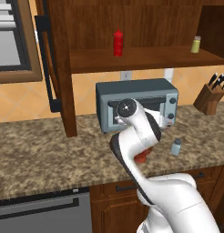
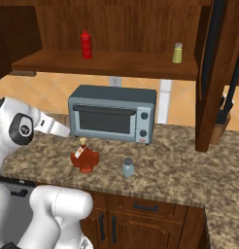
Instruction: Put the shaker and condiment bottle from the counter next to their counterparts in the cabinet.
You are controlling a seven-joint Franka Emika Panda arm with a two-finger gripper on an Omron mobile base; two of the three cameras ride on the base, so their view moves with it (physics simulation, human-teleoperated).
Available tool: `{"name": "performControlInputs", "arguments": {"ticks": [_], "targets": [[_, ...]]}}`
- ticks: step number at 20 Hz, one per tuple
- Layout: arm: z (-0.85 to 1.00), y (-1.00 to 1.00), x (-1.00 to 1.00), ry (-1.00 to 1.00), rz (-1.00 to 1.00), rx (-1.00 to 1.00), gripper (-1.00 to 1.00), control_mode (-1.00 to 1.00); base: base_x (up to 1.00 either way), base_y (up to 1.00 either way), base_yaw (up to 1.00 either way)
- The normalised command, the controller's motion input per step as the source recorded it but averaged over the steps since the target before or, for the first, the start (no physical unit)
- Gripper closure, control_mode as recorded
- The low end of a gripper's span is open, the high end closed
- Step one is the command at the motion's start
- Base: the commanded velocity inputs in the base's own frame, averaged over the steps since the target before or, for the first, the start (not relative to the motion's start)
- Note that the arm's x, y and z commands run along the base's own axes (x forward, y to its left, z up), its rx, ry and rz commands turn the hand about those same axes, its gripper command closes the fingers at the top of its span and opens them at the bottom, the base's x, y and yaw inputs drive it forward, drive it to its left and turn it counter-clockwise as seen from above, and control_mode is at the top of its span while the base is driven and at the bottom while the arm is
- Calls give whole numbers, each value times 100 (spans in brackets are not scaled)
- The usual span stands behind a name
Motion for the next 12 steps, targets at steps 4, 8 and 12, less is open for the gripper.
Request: {"name": "performControlInputs", "arguments": {"ticks": [4, 8, 12], "targets": [[-56, -3, -9, -24, -22, 0, -100, -100, 0, 0, 0], [-57, -4, 0, -24, -18, 0, -100, -100, 0, 0, 0], [-6, 32, -9, -28, -25, -2, -100, -100, 0, 0, 0]]}}
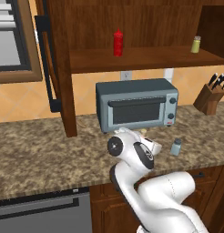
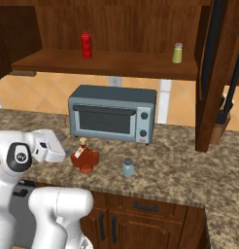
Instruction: Put the shaker and condiment bottle from the counter next to their counterparts in the cabinet.
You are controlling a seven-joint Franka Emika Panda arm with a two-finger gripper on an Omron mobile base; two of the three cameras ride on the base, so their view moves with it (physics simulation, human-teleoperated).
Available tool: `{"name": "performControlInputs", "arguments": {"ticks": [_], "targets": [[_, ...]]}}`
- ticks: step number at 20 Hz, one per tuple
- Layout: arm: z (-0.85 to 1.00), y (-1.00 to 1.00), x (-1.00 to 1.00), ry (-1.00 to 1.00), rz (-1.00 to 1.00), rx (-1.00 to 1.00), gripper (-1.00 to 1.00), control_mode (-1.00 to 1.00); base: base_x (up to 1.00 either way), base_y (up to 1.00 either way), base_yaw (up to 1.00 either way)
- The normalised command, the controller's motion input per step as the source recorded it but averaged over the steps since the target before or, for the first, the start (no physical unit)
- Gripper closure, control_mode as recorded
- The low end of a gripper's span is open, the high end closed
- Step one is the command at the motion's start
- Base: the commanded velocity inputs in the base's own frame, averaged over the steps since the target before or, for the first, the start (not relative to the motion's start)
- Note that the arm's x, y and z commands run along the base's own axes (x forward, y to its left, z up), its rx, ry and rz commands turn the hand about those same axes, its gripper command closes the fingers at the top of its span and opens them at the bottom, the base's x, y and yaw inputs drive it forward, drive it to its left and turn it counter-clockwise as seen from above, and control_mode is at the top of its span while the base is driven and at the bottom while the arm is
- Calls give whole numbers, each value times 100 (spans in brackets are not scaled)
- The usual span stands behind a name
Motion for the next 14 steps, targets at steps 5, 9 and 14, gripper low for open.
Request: {"name": "performControlInputs", "arguments": {"ticks": [5, 9, 14], "targets": [[-9, 26, -4, -14, -29, -1, -100, -100, 0, 0, 0], [-56, 1, -2, 0, -18, 0, -100, -100, 0, 0, 0], [-8, 14, 3, 0, -5, 0, -100, -100, 0, 0, 0]]}}
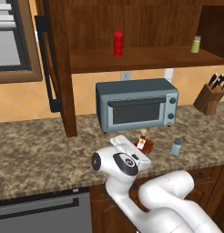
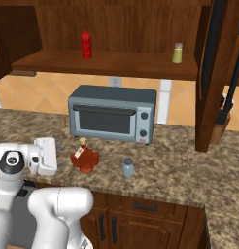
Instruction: Put the shaker and condiment bottle from the counter next to their counterparts in the cabinet.
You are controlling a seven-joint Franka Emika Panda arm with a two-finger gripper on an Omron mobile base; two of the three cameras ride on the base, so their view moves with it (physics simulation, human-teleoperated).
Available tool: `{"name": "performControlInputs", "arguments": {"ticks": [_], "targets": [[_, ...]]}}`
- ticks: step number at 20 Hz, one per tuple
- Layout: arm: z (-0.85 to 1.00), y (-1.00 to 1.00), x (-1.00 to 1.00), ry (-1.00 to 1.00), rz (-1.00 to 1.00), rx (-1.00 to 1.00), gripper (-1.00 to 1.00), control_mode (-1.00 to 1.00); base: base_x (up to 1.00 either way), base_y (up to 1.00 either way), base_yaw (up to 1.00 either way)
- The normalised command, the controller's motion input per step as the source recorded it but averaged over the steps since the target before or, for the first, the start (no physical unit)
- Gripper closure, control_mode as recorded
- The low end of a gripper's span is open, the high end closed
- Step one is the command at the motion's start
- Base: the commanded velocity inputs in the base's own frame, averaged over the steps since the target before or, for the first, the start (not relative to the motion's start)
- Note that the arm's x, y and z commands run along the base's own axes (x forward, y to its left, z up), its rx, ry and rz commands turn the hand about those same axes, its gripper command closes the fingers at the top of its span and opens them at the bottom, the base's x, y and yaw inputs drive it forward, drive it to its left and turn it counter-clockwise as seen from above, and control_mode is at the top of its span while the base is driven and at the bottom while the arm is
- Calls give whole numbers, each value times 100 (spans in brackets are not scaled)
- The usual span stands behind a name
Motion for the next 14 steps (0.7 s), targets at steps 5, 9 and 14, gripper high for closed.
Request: {"name": "performControlInputs", "arguments": {"ticks": [5, 9, 14], "targets": [[-8, 25, 28, -1, 0, -1, -100, -100, 0, 0, 0], [-41, 0, 35, 0, 0, 0, -100, -100, 0, 0, 0], [-15, 3, 12, 0, 0, 0, -100, -100, 0, 0, 0]]}}
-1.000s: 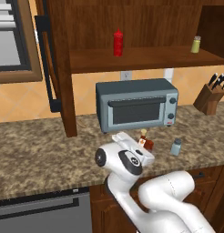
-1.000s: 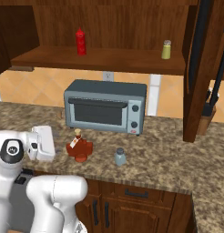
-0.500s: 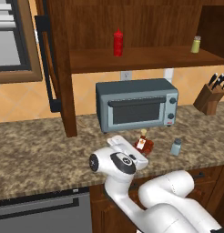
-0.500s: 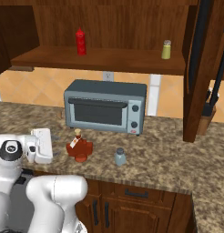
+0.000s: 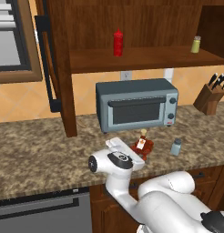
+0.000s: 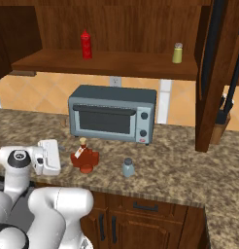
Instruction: Put the shaker and condiment bottle from the counter next to their counterparts in the cabinet.
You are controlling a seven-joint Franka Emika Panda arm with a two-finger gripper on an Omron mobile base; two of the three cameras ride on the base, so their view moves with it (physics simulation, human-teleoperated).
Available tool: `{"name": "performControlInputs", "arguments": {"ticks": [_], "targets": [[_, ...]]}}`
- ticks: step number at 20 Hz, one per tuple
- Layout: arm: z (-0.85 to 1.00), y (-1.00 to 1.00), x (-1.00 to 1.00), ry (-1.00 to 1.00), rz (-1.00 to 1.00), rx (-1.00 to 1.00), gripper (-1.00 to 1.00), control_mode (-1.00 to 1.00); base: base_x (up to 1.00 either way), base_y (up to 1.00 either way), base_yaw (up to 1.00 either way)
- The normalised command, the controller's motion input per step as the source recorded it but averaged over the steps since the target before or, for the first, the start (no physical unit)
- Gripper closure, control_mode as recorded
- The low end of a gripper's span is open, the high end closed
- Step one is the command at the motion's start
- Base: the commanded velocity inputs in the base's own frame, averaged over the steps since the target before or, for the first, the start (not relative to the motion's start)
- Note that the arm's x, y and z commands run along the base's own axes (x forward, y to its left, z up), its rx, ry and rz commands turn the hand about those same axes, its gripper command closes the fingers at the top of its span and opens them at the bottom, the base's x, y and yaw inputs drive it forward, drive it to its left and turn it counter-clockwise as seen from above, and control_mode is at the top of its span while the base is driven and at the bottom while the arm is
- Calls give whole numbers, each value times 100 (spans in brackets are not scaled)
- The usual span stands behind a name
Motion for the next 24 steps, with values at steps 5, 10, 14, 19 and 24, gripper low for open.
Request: {"name": "performControlInputs", "arguments": {"ticks": [5, 10, 14, 19, 24], "targets": [[-10, 8, 9, 0, 0, 0, -100, -100, 0, 0, 0], [-28, 0, 16, 0, 0, 0, -100, -100, 0, 0, 0], [-19, 0, 22, 0, 0, 0, -100, -100, 0, 0, 0], [-13, 0, 35, 0, 0, 0, -100, -100, 0, 0, 0], [-16, 0, 39, 0, 0, 0, -100, -100, 0, 0, 0]]}}
